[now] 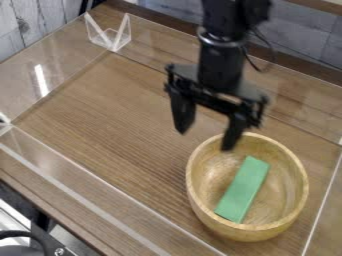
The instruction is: Move green object from inside the wooden bowl to the table next to it
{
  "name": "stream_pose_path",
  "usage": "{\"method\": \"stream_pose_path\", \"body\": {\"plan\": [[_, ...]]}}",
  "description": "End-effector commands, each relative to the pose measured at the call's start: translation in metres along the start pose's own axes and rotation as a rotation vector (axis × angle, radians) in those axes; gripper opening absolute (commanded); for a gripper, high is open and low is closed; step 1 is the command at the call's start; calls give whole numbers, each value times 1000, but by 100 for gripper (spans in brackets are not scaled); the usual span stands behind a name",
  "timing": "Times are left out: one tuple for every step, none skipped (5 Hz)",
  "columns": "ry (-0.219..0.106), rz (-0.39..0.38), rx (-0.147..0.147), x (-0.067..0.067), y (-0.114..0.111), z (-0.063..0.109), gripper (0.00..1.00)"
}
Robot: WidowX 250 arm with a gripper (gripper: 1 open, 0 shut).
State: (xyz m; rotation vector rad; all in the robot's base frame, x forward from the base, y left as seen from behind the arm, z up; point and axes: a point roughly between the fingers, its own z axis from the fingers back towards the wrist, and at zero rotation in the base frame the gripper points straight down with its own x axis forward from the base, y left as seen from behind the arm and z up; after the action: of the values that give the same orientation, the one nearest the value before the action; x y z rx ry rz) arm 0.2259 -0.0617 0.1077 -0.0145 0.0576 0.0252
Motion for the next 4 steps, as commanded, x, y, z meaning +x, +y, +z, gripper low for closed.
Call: {"method": "stream_pose_path", "body": {"plan": [[-59,50,-20,-14,-20,0,100],[-85,102,-33,-19,-40,-10,100],[-93,144,-42,-18,-50,-27,100],[-97,118,-44,-13,-49,-46,100]]}}
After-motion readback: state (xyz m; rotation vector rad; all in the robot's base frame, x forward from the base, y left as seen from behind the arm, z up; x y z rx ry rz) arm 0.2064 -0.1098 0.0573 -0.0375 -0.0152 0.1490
